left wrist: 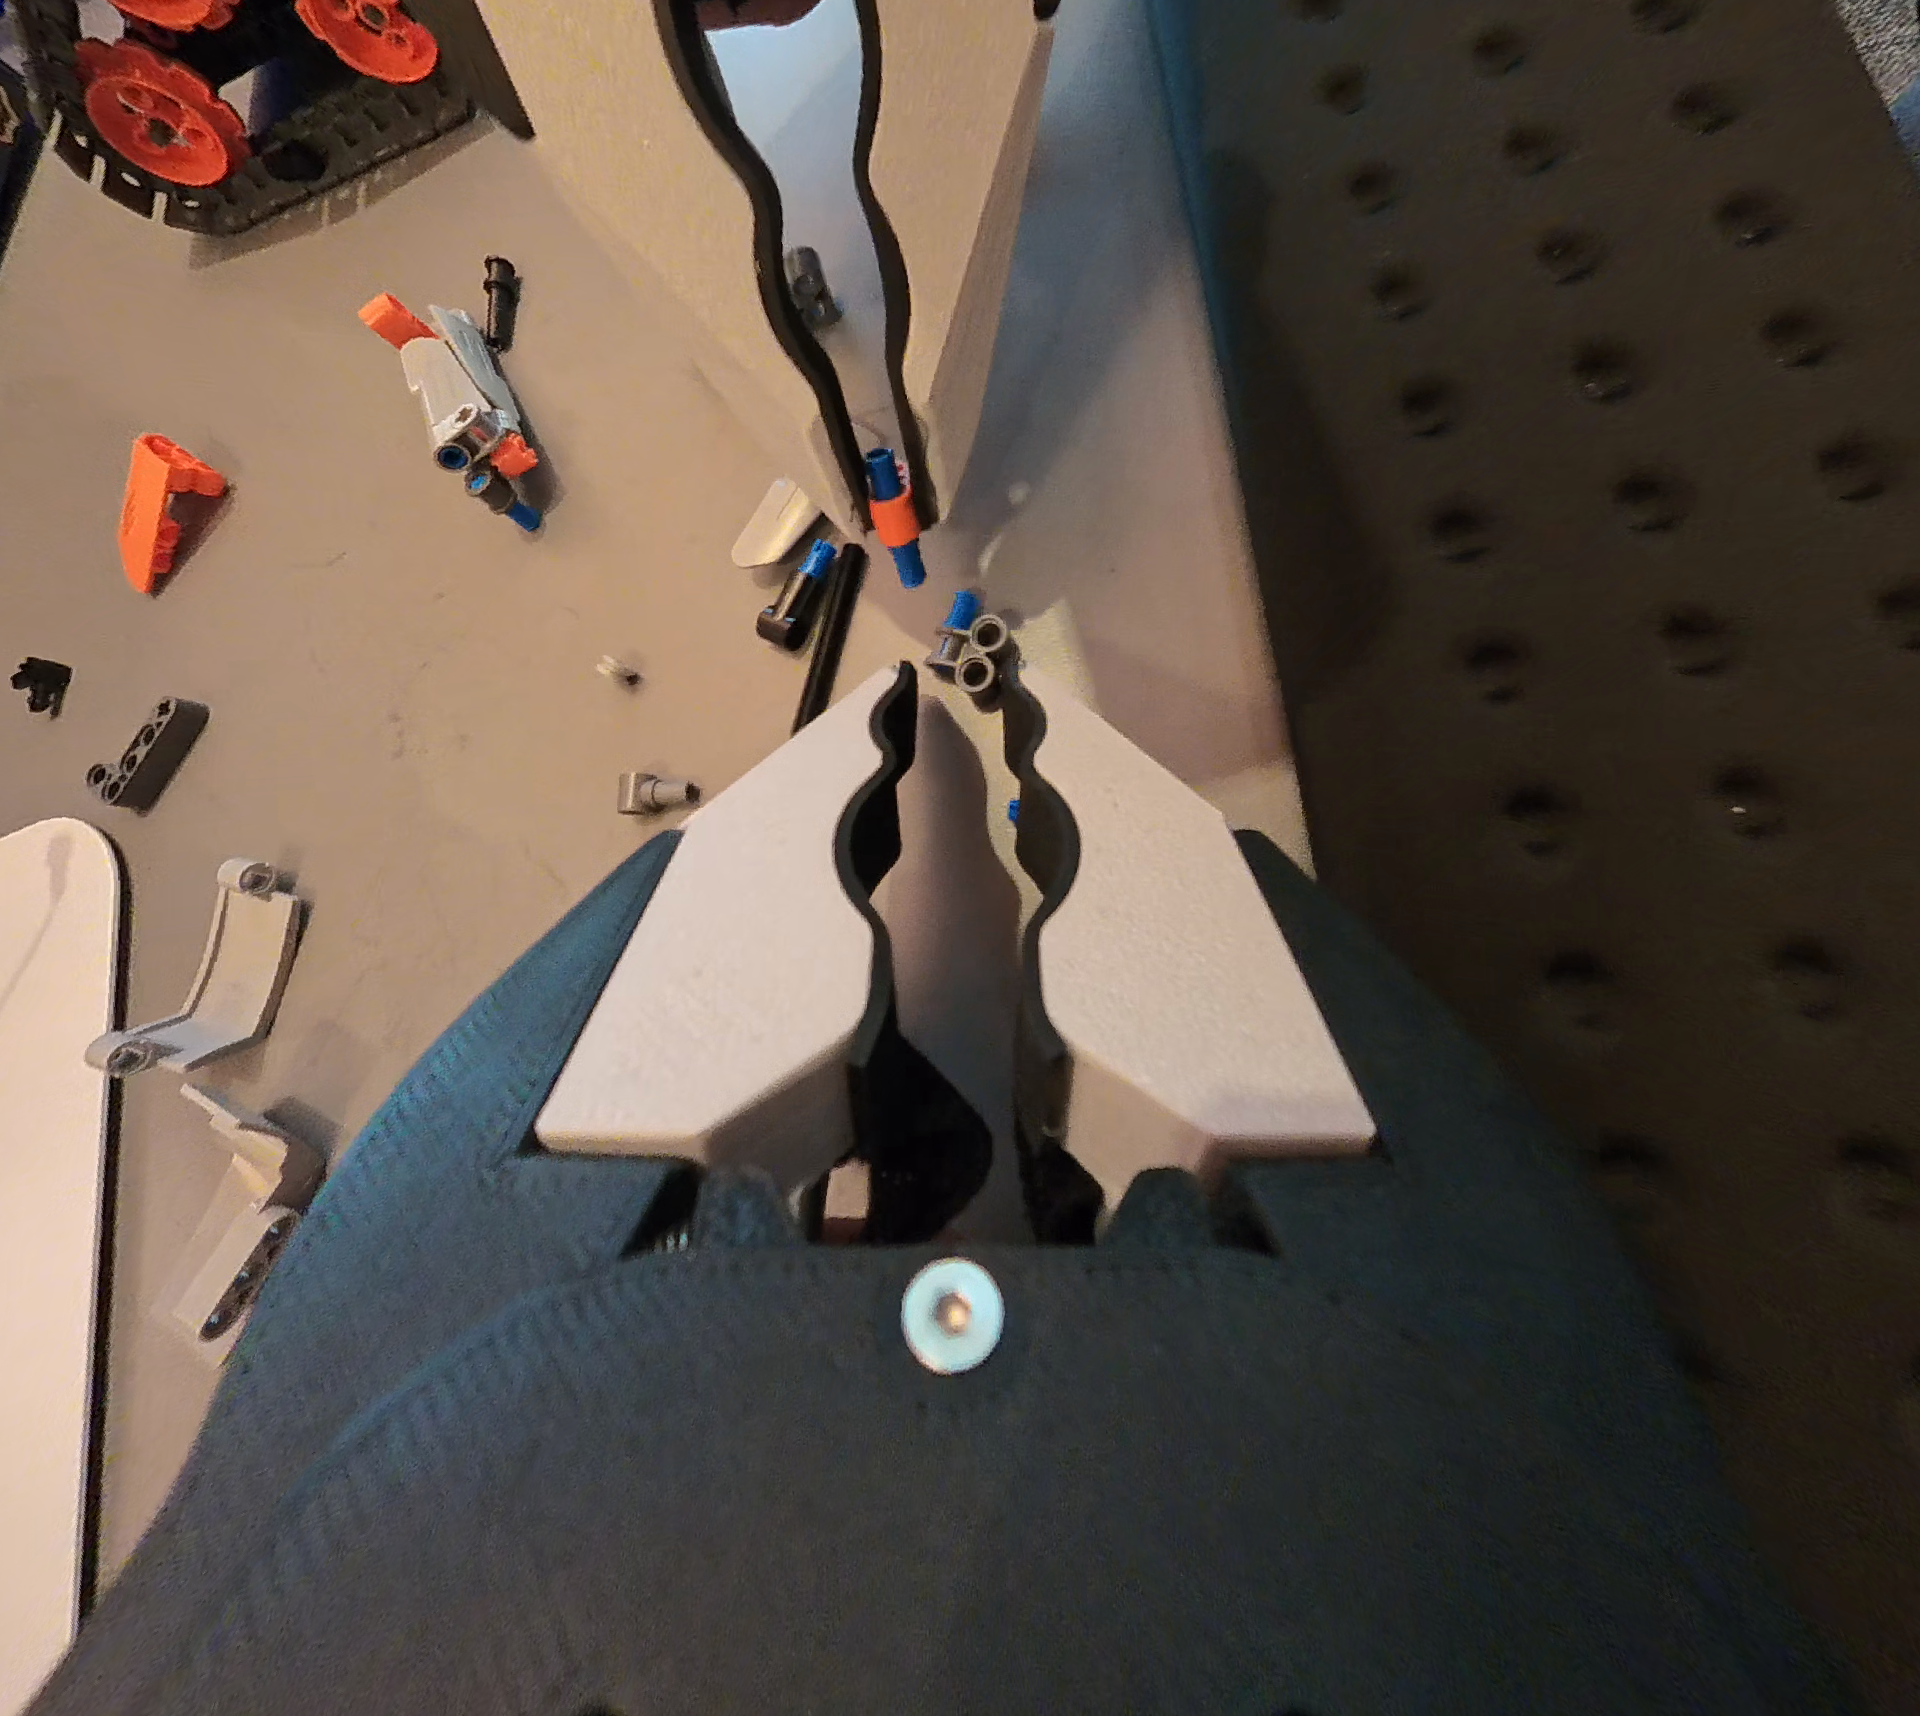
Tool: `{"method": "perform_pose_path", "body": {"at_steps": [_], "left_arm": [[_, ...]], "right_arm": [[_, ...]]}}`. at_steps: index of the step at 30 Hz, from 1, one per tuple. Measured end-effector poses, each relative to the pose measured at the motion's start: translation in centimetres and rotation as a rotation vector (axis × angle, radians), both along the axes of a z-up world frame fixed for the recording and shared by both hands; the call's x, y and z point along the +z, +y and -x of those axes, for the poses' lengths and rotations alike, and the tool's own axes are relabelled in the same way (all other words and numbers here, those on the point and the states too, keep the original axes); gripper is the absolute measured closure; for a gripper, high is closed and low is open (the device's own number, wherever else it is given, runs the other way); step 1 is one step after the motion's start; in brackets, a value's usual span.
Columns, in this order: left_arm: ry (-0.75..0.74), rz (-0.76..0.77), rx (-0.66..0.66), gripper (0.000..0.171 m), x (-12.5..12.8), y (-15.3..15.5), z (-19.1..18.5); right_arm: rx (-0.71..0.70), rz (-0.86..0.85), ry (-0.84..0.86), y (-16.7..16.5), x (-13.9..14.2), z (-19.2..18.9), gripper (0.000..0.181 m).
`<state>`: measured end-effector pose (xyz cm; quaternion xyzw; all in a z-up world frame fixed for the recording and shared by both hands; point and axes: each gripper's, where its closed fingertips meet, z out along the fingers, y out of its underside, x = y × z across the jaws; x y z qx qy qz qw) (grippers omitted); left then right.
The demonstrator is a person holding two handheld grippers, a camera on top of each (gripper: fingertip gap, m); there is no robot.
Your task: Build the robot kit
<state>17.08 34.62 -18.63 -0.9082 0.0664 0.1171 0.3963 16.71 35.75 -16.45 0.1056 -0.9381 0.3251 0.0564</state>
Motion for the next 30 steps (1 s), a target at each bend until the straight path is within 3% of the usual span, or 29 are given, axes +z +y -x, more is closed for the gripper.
{"method": "perform_pose_path", "body": {"at_steps": [30], "left_arm": [[0.003,-0.018,0.03,0.156,0.2,-1.0,0.2]], "right_arm": [[-0.059,0.005,-0.001,-0.2,1.3,0.3,0.176]]}}
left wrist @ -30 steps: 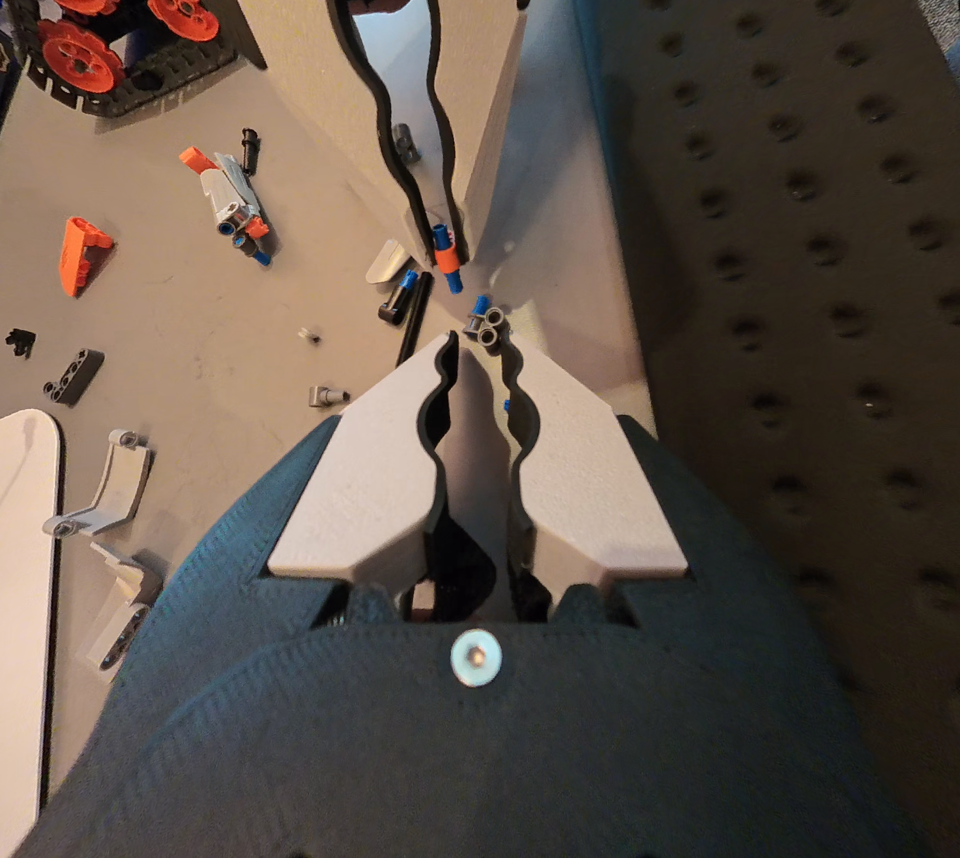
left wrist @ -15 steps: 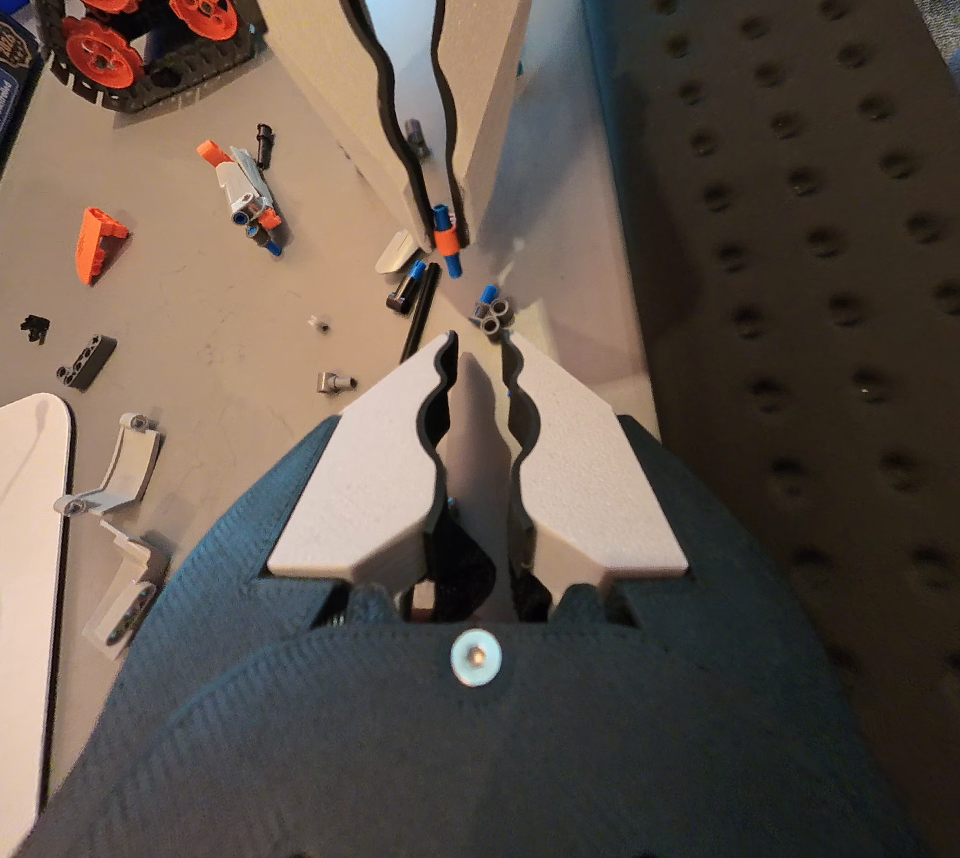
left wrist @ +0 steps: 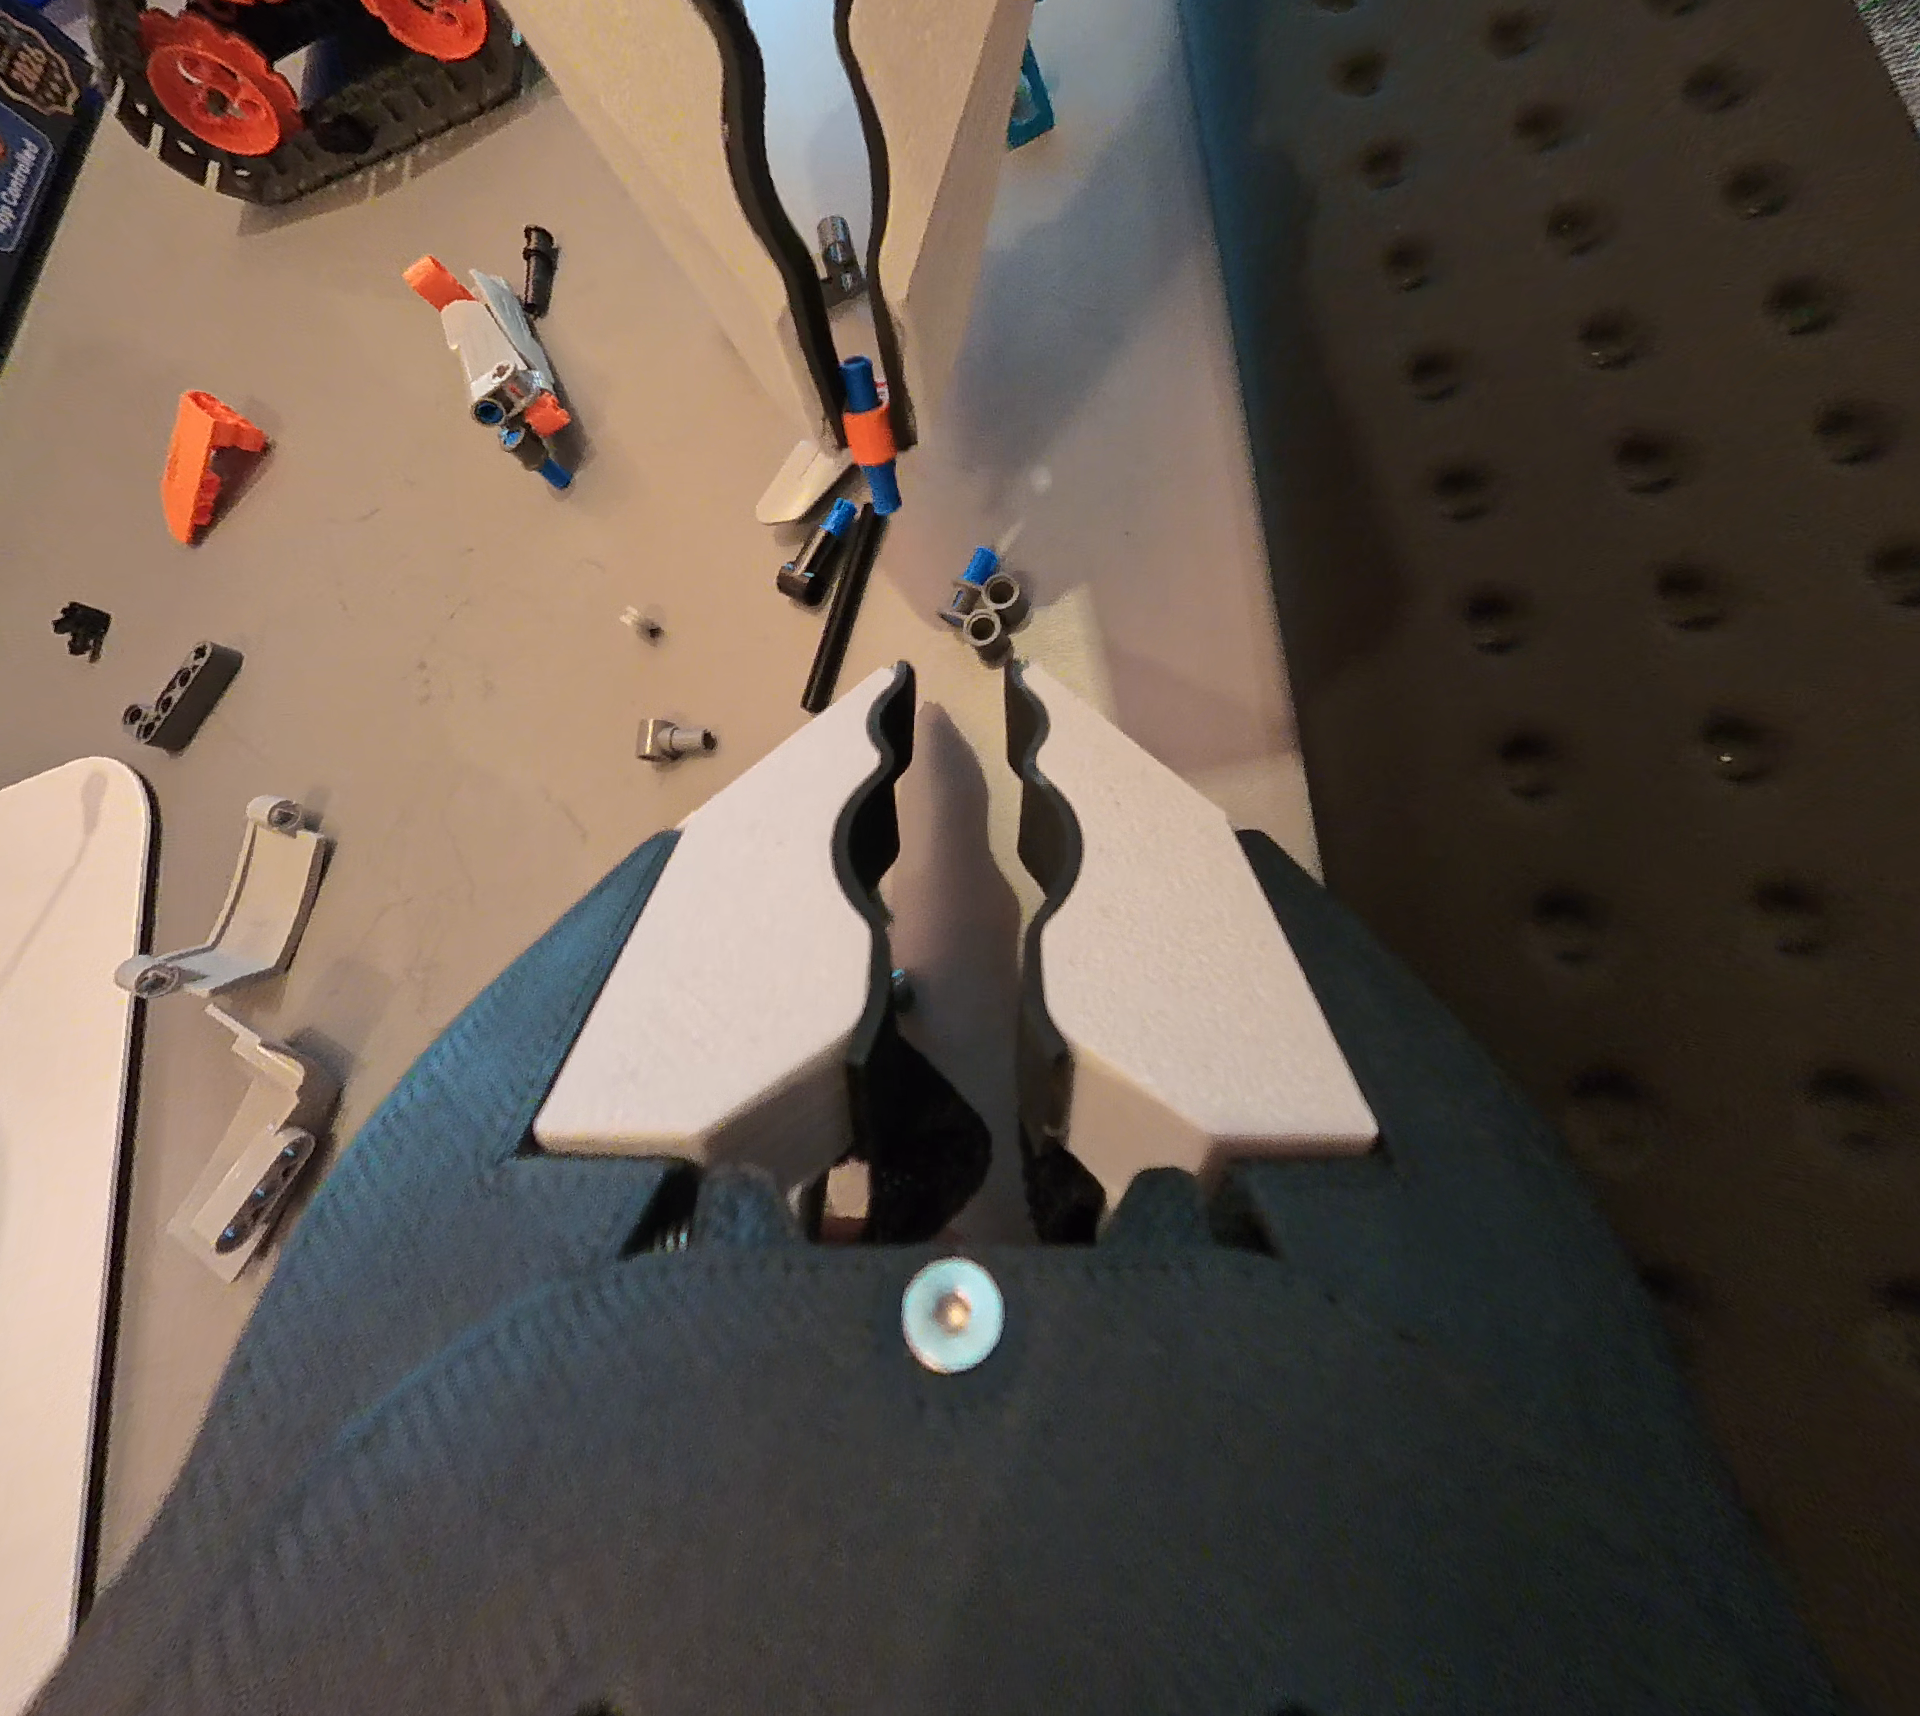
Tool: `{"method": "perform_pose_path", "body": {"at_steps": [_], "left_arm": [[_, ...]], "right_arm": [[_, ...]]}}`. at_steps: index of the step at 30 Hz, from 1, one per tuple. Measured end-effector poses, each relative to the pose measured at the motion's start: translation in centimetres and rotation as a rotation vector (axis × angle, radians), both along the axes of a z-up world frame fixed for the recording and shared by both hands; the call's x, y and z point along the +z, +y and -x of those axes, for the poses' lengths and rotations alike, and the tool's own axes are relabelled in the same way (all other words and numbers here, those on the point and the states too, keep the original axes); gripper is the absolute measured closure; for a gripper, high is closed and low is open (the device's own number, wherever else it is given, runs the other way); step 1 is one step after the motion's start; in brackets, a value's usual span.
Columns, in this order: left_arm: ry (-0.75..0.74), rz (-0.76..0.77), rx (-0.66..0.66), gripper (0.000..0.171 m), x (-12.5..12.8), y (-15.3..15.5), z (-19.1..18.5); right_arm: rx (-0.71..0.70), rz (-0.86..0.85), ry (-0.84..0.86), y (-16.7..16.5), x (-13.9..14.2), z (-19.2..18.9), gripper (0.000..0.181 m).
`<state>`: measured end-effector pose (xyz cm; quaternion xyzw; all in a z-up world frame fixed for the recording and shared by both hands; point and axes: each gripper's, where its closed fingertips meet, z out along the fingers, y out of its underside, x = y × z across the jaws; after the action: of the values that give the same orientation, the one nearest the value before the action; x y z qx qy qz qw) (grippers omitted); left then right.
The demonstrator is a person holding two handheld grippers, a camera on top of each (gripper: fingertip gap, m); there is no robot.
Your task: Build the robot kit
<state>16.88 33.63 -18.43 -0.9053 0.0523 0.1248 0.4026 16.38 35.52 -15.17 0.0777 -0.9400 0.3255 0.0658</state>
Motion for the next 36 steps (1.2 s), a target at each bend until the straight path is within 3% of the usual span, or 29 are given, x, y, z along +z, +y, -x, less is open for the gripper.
{"method": "perform_pose_path", "body": {"at_steps": [36], "left_arm": [[0.01,0.007,-0.015,0.168,-0.5,1.0,-0.5]], "right_arm": [[0.103,-0.306,0.086,-0.9,-2.7,-0.9,0.176]]}}
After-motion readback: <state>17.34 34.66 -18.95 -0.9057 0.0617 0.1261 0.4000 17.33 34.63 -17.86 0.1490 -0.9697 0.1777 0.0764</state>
